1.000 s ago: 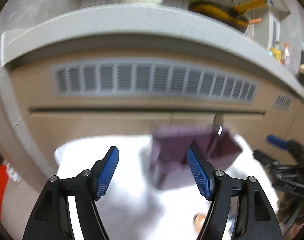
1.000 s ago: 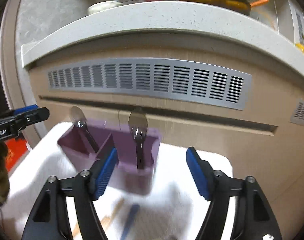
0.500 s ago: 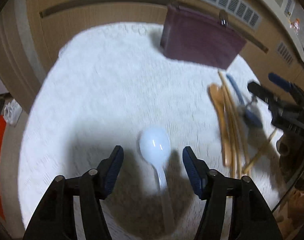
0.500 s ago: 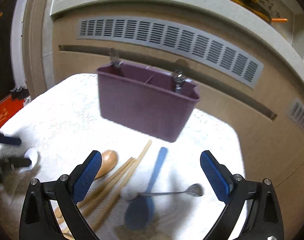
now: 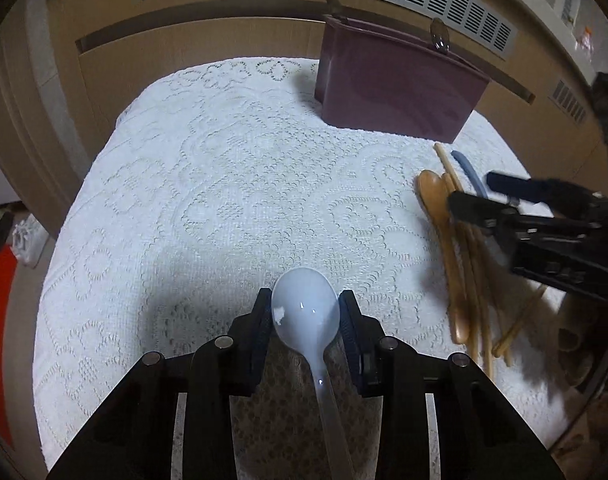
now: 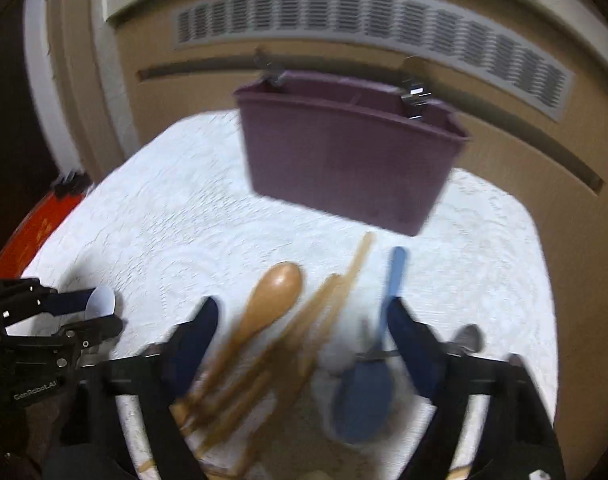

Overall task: Organize utensils
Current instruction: 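Grasp the white plastic spoon with the left tool while the right tool grasps a wooden spoon, then lift the white spoon with the left tool while the right tool lifts the wooden spoon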

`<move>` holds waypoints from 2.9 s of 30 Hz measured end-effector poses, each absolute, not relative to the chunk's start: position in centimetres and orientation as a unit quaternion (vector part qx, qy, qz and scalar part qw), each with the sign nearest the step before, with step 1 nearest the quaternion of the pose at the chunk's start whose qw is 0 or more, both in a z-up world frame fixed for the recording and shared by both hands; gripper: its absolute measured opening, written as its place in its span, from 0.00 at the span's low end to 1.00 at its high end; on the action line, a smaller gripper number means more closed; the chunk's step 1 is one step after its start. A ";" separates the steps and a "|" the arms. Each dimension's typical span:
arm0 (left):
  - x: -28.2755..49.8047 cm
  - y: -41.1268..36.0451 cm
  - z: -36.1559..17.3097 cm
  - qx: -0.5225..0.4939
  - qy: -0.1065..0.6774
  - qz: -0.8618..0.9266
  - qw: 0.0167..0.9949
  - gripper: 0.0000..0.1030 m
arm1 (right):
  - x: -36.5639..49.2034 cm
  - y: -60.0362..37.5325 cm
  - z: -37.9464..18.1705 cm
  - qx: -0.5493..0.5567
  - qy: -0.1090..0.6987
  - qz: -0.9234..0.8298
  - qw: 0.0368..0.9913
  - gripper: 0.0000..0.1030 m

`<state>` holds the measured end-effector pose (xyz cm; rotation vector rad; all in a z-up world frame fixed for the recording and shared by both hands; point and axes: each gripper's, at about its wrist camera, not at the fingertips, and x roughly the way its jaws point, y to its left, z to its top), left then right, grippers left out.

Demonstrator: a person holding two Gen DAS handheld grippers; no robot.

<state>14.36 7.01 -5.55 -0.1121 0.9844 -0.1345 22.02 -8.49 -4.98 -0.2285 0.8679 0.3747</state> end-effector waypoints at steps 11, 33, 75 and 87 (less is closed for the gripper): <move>13.7 8.9 -4.9 -0.108 0.466 -0.080 0.875 0.33 | 25.1 -4.7 -7.6 -0.143 0.448 0.150 0.870 0.55; 13.6 6.0 -1.9 -0.089 0.441 -0.105 0.887 0.33 | 19.3 -10.4 -0.4 -0.084 0.376 0.196 0.902 0.29; 18.3 2.4 7.4 -0.026 0.308 -0.126 0.943 0.34 | 20.0 -13.7 3.2 -0.135 0.358 0.276 0.882 0.48; 20.2 5.5 0.2 -0.070 0.390 -0.100 0.913 0.34 | 25.6 -7.9 -6.7 -0.273 0.448 0.302 0.796 0.48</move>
